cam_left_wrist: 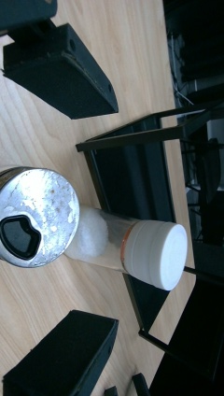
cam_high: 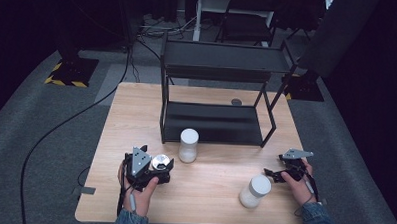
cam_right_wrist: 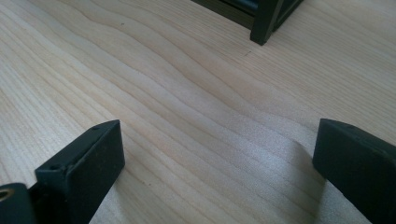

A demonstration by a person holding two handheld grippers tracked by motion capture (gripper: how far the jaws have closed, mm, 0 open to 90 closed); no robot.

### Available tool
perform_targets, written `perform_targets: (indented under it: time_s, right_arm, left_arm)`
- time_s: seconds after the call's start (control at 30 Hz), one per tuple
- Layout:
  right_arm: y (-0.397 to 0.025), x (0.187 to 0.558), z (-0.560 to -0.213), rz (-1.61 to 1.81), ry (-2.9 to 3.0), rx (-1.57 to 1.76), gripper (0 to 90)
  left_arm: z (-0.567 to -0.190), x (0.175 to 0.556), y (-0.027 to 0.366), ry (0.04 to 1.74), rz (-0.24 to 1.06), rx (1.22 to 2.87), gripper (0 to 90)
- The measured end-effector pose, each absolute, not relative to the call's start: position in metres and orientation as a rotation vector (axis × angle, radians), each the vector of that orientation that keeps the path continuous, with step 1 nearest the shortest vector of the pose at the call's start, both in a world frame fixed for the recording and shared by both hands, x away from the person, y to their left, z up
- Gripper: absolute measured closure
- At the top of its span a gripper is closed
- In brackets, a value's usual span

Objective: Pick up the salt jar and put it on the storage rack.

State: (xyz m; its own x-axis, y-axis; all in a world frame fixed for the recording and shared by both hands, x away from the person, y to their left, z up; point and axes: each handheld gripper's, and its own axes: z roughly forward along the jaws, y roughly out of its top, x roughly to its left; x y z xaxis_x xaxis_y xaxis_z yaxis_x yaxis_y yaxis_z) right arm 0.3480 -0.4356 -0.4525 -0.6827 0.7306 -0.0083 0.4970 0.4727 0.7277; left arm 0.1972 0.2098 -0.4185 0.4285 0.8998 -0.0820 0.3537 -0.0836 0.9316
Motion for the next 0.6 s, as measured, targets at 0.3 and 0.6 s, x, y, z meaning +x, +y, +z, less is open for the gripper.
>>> perform_targets:
  time_s: [0.3,0.6]
  right_arm:
    - [-0.436,0.348,-0.452,1.034,2.407,1.038,1.7]
    - [-0.436,0.348,-0.452,1.033,2.408,1.038,1.7]
  left_arm:
    - [-0.429,0.202,0.209,1.121,0.644,1.676,1.3]
    - [-0.436,0.204,0.208,1.133,0.635,1.698,2.4]
